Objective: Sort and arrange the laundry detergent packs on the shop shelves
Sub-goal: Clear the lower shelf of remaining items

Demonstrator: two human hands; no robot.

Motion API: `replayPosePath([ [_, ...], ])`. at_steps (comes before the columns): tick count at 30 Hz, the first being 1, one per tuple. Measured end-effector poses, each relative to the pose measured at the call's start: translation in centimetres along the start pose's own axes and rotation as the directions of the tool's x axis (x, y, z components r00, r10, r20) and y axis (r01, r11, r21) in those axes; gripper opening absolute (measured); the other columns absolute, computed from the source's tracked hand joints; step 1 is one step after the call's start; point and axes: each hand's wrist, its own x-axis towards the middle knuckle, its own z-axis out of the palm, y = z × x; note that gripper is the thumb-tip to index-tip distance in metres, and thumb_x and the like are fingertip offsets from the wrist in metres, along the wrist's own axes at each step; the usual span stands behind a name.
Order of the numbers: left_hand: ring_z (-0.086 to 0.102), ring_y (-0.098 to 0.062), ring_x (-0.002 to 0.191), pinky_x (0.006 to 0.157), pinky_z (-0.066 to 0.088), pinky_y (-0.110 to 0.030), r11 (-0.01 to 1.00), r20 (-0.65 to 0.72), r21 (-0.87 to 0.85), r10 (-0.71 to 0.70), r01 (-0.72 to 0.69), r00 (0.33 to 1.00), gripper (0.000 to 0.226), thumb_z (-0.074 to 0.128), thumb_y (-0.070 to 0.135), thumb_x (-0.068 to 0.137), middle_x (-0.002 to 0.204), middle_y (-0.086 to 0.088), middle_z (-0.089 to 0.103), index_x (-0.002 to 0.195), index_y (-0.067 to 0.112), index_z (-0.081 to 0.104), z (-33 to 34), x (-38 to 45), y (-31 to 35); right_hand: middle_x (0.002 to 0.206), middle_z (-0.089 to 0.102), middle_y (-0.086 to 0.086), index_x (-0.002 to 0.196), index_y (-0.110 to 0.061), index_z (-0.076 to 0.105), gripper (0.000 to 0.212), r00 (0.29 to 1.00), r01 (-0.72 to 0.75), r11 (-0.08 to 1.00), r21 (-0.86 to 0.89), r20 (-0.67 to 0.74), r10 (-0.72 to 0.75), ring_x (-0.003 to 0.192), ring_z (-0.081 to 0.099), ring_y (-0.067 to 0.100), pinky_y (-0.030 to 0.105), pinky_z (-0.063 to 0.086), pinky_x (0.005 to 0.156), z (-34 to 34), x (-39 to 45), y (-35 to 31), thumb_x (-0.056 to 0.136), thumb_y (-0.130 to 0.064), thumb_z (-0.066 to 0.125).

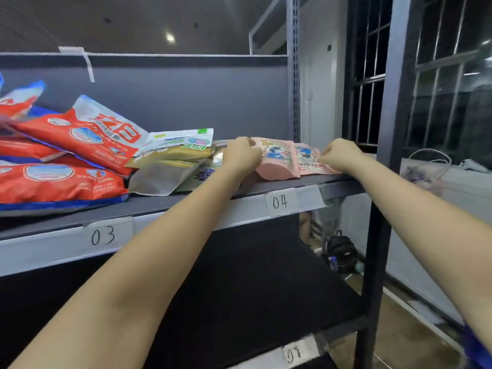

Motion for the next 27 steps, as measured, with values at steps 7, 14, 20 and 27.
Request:
replayPosePath([
  [7,0.06,-0.032,0.093,0.065,0.035,-0.029,0.931,0.004,0.304,0.211,-0.202,0.978,0.03,0.043,0.018,0.092,0.098,-0.014,0.068,0.096,0.006,0.069,-2.2,-3.7,-0.7,0.121,0.063,0.017,0.116,-0.005,0.065,0.03,0.972,0.174,0.985,0.011,-0.164,-0.17,0.114,0.054,0.034,0.037,0.043,0.093,-0.8,-5.2,-0.9,0.093,-0.012,0.048],
  [14,0.057,-0.032,0.097,0.073,0.047,-0.039,0.799,-0.057,0.462,0.461,-0.385,0.886,0.033,0.042,0.025,0.097,0.103,-0.011,0.068,0.102,0.008,0.07,-8.2,-13.8,-4.6,0.12,0.064,0.009,0.119,-0.009,0.064,0.028,0.859,0.47,0.881,0.064,-0.261,-0.439,0.111,0.058,0.028,0.033,0.042,0.096,1.0,-16.3,-5.9,0.094,-0.013,0.051],
  [20,0.065,-0.027,0.074,0.061,0.052,-0.034,0.786,-0.078,0.425,0.527,-0.45,0.846,0.032,0.046,0.026,0.087,0.078,-0.003,0.071,0.081,0.012,0.073,-12.0,-25.6,-13.5,0.122,0.064,0.005,0.123,-0.01,0.061,0.031,0.814,0.578,0.808,0.113,-0.136,-0.564,0.115,0.057,0.023,0.03,0.039,0.097,8.3,-27.8,-10.3,0.093,-0.015,0.055],
  [27,0.066,-0.017,0.075,0.062,0.054,-0.032,0.872,0.091,0.373,0.306,-0.317,0.948,0.025,0.05,0.024,0.088,0.08,0.007,0.071,0.083,0.017,0.073,-13.1,-39.3,-25.1,0.128,0.057,-0.006,0.131,-0.019,0.053,0.035,0.802,0.526,0.82,0.224,0.19,-0.567,0.122,0.05,0.011,0.019,0.035,0.097,19.9,-40.0,-13.5,0.097,-0.024,0.049],
])
